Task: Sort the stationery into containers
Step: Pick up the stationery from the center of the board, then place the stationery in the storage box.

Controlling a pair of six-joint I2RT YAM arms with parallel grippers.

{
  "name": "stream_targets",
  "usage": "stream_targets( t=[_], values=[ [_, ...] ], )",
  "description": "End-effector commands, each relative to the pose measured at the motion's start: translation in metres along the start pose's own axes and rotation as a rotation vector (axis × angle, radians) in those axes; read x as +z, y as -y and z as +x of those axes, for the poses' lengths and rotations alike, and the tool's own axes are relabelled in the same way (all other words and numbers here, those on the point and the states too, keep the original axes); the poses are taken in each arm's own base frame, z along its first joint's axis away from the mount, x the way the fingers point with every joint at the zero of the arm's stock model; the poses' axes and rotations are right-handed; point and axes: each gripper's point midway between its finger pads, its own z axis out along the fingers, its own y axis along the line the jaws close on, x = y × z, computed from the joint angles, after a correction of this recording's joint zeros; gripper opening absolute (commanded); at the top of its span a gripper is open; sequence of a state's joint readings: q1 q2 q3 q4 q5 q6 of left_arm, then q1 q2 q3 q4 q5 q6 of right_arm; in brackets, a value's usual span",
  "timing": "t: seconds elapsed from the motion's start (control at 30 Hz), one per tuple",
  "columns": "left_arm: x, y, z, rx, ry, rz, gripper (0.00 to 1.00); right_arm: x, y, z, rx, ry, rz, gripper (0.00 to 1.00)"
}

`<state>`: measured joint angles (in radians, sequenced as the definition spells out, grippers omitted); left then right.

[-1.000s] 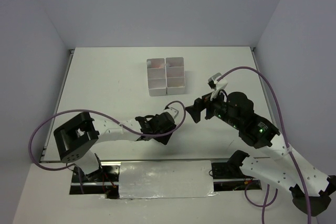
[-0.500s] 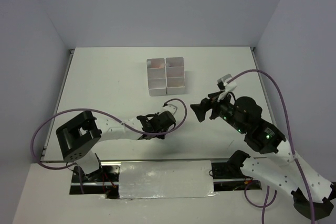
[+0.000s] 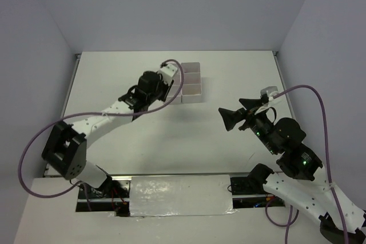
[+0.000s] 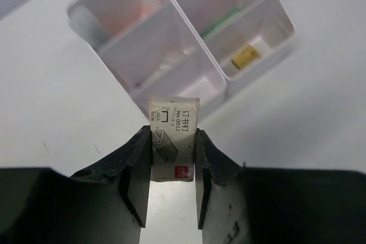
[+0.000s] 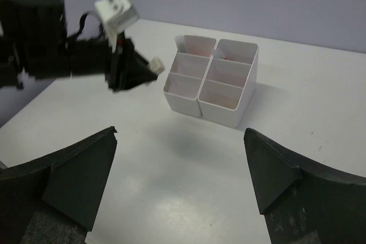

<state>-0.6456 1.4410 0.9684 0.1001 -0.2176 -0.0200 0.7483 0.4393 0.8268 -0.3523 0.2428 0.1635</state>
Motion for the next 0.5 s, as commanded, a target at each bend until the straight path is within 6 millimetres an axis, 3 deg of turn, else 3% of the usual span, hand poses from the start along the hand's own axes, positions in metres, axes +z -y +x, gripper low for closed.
stream_targets(
  t=[0.0,0.03,0.17,0.47],
  values=[
    [0.032,0.002,-0.053,0.206,0.097,0.173,0.0,0.004,-0.009,0.0,-0.003,-0.01,-0.041,1.0],
    [0.04,-0.006,-0.053,0.254,0.084,0.195,0.0,0.005,-0.01,0.001,-0.003,-0.012,-0.045,1.0],
    [0.05,0.014,-0.056,0.389,0.098,0.44,0.0,0.001,-0.011,-0.001,-0.003,-0.009,-0.058,1.0],
    [0.049,0.015,-0.022,0.568,0.035,0.534,0.0,0.0,-0.015,0.0,-0.008,-0.006,-0.084,1.0]
  ],
)
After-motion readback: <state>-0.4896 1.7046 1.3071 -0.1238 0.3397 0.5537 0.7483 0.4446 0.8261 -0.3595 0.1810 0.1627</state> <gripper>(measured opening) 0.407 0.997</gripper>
